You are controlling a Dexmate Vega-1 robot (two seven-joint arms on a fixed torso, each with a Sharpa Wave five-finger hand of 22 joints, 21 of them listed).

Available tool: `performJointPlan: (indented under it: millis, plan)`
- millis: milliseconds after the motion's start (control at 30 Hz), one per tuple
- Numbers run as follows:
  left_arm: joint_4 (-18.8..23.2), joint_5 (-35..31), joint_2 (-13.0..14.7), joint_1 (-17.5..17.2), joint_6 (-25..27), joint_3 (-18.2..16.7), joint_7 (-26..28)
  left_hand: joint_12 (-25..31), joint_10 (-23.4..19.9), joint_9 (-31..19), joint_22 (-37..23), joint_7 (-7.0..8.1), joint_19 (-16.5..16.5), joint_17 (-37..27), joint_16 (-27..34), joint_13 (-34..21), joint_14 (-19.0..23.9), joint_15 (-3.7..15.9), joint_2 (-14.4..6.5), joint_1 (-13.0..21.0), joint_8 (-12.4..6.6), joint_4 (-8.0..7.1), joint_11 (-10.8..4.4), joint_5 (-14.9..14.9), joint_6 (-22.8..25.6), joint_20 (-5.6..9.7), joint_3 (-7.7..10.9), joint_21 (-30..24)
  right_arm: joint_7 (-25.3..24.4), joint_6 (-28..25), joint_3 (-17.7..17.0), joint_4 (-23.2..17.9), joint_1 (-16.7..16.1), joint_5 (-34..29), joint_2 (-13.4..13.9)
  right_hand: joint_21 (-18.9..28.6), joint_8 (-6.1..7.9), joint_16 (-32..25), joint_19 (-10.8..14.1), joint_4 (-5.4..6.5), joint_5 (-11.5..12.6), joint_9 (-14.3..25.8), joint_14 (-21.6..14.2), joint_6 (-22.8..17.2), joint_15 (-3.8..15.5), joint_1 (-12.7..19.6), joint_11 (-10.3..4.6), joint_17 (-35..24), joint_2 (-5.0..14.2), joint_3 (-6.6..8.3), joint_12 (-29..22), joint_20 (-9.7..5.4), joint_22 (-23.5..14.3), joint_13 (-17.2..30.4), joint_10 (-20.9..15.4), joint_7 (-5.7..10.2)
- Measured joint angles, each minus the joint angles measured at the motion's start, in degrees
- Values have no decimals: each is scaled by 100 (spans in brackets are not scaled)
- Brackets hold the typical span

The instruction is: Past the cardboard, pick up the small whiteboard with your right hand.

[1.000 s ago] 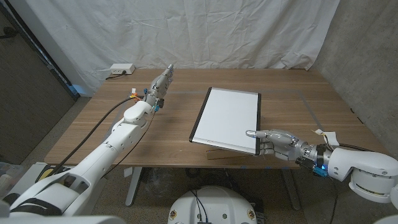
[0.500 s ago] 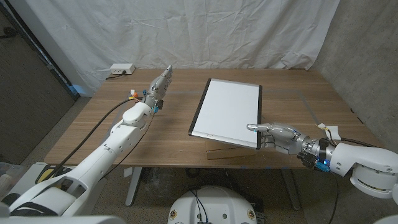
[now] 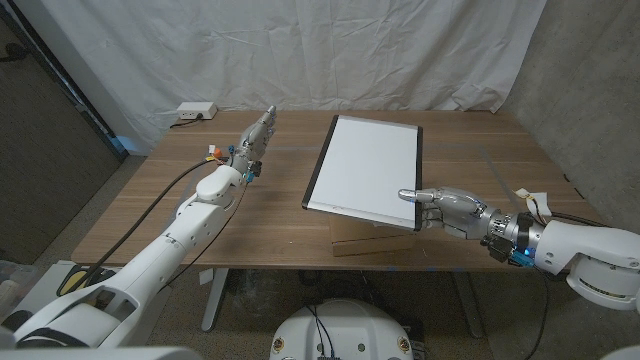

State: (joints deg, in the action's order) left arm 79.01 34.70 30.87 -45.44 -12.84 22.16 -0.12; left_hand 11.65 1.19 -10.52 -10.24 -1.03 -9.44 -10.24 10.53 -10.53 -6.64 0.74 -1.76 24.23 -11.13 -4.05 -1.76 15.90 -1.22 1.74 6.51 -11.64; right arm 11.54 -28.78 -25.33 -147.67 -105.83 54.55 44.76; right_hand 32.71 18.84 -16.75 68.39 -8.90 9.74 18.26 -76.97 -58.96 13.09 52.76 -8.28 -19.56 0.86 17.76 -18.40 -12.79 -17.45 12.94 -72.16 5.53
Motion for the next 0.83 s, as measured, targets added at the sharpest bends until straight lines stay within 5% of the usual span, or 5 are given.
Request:
performJointPlan:
  millis: [833]
  plan:
    - [-219, 21, -67, 126, -77, 37, -168, 0, 0, 0, 0, 0, 0, 0, 0, 0, 0, 0, -23, -23, 0, 11, 0, 3, 0, 0, -11, 0, 9, 54, -191, -224, 68, 87, -227, 168, -34, -44, 1, -2, -11, 24, -52, 0, 10, 33, 21, -53, -32, 2, 0, 1, -105, -3, -20, 0]
